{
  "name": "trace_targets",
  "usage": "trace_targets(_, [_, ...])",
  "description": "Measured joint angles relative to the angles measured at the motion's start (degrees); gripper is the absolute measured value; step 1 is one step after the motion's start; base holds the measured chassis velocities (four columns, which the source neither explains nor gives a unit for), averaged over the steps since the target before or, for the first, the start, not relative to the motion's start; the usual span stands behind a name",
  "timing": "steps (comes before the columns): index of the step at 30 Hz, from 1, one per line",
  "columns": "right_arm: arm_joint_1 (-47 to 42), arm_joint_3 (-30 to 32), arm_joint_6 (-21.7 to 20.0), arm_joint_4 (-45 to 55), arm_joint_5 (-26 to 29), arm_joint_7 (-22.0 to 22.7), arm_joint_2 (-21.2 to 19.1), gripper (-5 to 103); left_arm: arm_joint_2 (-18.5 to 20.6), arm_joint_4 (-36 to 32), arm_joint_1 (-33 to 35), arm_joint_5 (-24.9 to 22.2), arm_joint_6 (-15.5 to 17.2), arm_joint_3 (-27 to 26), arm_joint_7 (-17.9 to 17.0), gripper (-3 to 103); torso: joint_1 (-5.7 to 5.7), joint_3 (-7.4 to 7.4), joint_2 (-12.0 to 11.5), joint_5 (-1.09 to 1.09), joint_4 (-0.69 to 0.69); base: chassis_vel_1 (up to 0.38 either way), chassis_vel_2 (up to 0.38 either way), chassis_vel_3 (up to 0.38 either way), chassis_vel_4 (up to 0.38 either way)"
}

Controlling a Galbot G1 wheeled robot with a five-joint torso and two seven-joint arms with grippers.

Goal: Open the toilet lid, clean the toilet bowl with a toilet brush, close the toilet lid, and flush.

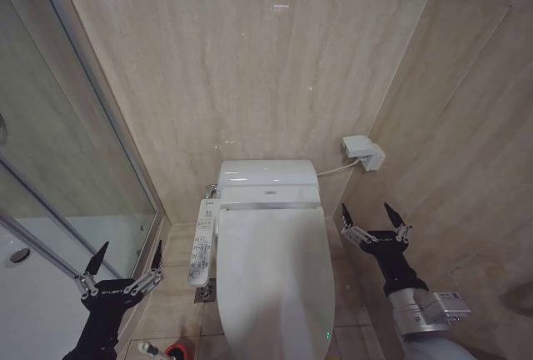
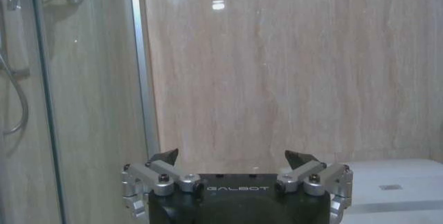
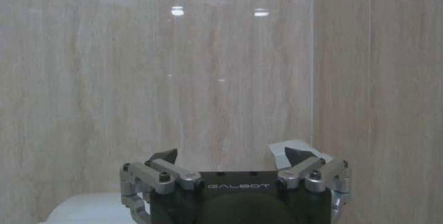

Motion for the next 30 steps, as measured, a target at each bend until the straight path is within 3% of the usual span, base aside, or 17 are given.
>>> trace_targets(10, [0.00, 0.00, 0.00, 0.00, 0.00, 0.00, 0.00, 100, 0.12, 0.04, 1.22, -2.74, 1.51, -0.52, -0.18, 100, 0.00, 0.00, 0.00, 0.00, 0.00, 0.000, 0.000, 0.000, 0.000])
trace_targets(30, [0.00, 0.00, 0.00, 0.00, 0.00, 0.00, 0.00, 100, 0.13, 0.09, 1.11, -2.86, 1.57, -0.23, 0.12, 100, 0.00, 0.00, 0.00, 0.00, 0.00, 0.000, 0.000, 0.000, 0.000])
